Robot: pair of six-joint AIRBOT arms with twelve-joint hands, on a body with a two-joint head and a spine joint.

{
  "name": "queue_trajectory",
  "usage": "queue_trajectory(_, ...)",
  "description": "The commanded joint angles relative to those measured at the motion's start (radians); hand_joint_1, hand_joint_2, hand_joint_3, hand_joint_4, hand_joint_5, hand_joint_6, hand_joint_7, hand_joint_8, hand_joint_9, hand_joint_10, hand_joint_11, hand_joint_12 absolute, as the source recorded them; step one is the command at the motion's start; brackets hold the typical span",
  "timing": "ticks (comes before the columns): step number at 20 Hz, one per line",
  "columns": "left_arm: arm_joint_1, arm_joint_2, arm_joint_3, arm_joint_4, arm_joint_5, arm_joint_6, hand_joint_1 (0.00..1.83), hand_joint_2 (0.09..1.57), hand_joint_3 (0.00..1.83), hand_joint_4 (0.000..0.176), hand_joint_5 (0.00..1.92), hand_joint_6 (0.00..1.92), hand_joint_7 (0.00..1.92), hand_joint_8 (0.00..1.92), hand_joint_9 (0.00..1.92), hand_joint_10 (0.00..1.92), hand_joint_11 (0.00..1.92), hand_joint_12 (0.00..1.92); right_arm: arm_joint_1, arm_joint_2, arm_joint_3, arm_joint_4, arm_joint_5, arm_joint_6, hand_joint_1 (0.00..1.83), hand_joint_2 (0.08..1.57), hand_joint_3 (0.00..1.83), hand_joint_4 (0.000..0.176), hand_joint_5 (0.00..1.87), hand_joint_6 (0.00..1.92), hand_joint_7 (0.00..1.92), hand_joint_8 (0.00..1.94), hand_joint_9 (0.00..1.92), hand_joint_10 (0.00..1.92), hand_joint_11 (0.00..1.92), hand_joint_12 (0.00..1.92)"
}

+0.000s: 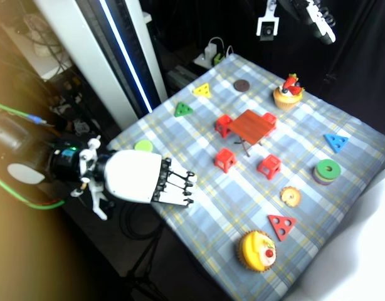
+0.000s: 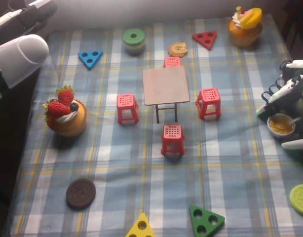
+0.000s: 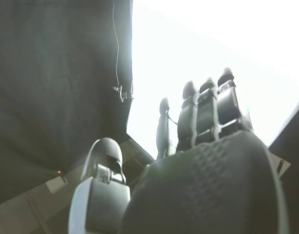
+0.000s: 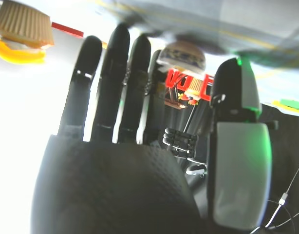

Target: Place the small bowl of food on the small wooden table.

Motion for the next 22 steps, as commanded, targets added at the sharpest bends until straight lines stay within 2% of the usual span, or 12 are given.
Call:
queue_trajectory(1, -0.006, -0.003, 0.005, 0.004, -0.118, -0.006, 0.0, 1.17, 0.0, 0.176, 0.17, 0.0, 0.17, 0.01, 0.1, 0.01, 0.06, 0.04, 0.011, 0.001, 0.005, 0.02, 0.1, 0.005, 1.1, 1.06, 0.0, 0.016, 1.08, 0.77, 1.09, 0.23, 0.76, 0.9, 0.38, 1.59)
queue_trajectory(2, -0.006, -0.003, 0.005, 0.004, -0.118, -0.006, 0.0, 1.17, 0.0, 0.176, 0.17, 0.0, 0.17, 0.01, 0.1, 0.01, 0.06, 0.04, 0.011, 0.001, 0.005, 0.02, 0.1, 0.005, 1.1, 1.06, 0.0, 0.016, 1.08, 0.77, 1.09, 0.23, 0.76, 0.9, 0.38, 1.59)
queue_trajectory(3, -0.006, -0.003, 0.005, 0.003, -0.118, -0.006, 0.0, 1.18, 0.0, 0.176, 0.16, 0.0, 0.18, 0.01, 0.1, 0.01, 0.05, 0.03, 0.012, 0.001, 0.005, 0.02, 0.1, 0.005, 1.23, 1.07, 0.01, 0.0, 1.1, 0.59, 1.07, 0.89, 0.83, 0.81, 0.44, 1.51)
queue_trajectory(5, -0.006, -0.003, 0.005, 0.002, -0.118, -0.006, 0.0, 1.18, 0.0, 0.176, 0.17, 0.0, 0.18, 0.01, 0.1, 0.01, 0.05, 0.04, 0.016, 0.001, 0.005, 0.018, 0.1, 0.005, 1.27, 1.05, 0.0, 0.0, 1.1, 0.59, 1.16, 0.87, 1.04, 0.48, 0.56, 1.27)
queue_trajectory(8, -0.005, -0.004, 0.005, 0.0, -0.117, -0.006, 0.0, 1.19, 0.0, 0.176, 0.17, 0.0, 0.18, 0.01, 0.12, 0.01, 0.04, 0.04, 0.033, 0.001, 0.004, 0.008, 0.104, 0.005, 1.28, 1.03, 0.0, 0.0, 1.18, 0.47, 1.21, 0.78, 1.18, 0.35, 0.67, 1.25)
queue_trajectory(13, -0.005, -0.003, 0.006, -0.001, -0.116, -0.006, 0.0, 1.18, 0.0, 0.169, 0.19, 0.01, 0.18, 0.0, 0.11, 0.0, 0.03, 0.04, 0.105, -0.012, 0.004, -0.019, 0.151, 0.005, 1.3, 1.03, 0.0, 0.0, 1.24, 0.3, 1.18, 0.89, 1.1, 0.61, 0.57, 1.42)
queue_trajectory(14, -0.005, -0.003, 0.007, -0.001, -0.116, -0.006, 0.0, 1.18, 0.0, 0.165, 0.21, 0.01, 0.2, 0.01, 0.13, 0.01, 0.05, 0.05, 0.126, -0.023, 0.009, -0.024, 0.153, 0.005, 1.37, 1.07, 0.0, 0.0, 1.07, 0.64, 1.12, 0.87, 0.94, 1.07, 0.58, 1.4)
queue_trajectory(15, -0.005, -0.003, 0.008, -0.001, -0.116, -0.006, 0.0, 1.18, 0.0, 0.166, 0.21, 0.01, 0.19, 0.0, 0.11, 0.0, 0.04, 0.04, 0.156, -0.04, 0.019, -0.032, 0.154, 0.005, 1.37, 1.11, 0.0, 0.0, 0.94, 0.88, 1.07, 0.88, 0.88, 1.24, 0.54, 1.34)
queue_trajectory(17, -0.005, -0.003, 0.01, -0.001, -0.115, -0.006, 0.0, 1.17, 0.0, 0.175, 0.21, 0.01, 0.18, 0.0, 0.09, 0.0, 0.02, 0.04, 0.193, -0.065, 0.033, -0.038, 0.156, 0.005, 1.25, 1.11, 0.0, 0.0, 1.02, 0.73, 0.99, 1.15, 0.76, 0.83, 0.29, 1.49)
queue_trajectory(19, -0.005, -0.003, 0.011, -0.003, -0.112, -0.006, 0.0, 1.18, 0.0, 0.173, 0.21, 0.01, 0.17, 0.0, 0.08, 0.0, 0.01, 0.03, 0.231, -0.095, 0.051, -0.052, 0.155, 0.005, 1.26, 1.1, 0.0, 0.0, 1.02, 0.72, 1.06, 1.07, 0.97, 0.86, 0.64, 1.44)
queue_trajectory(21, -0.005, -0.003, 0.012, -0.003, -0.105, -0.006, 0.0, 1.17, 0.0, 0.159, 0.21, 0.0, 0.16, 0.0, 0.08, 0.0, 0.01, 0.03, 0.27, -0.122, 0.069, -0.076, 0.151, 0.016, 1.27, 1.11, 0.0, 0.0, 1.07, 0.55, 0.99, 1.25, 0.95, 1.32, 0.8, 1.64)
queue_trajectory(22, -0.005, -0.005, 0.013, -0.003, -0.102, -0.006, 0.0, 1.18, 0.0, 0.15, 0.22, 0.01, 0.17, 0.0, 0.1, 0.01, 0.03, 0.05, 0.293, -0.134, 0.075, -0.093, 0.144, 0.02, 1.26, 1.07, 0.0, 0.0, 1.16, 0.51, 1.07, 1.01, 0.92, 1.03, 0.7, 1.45)
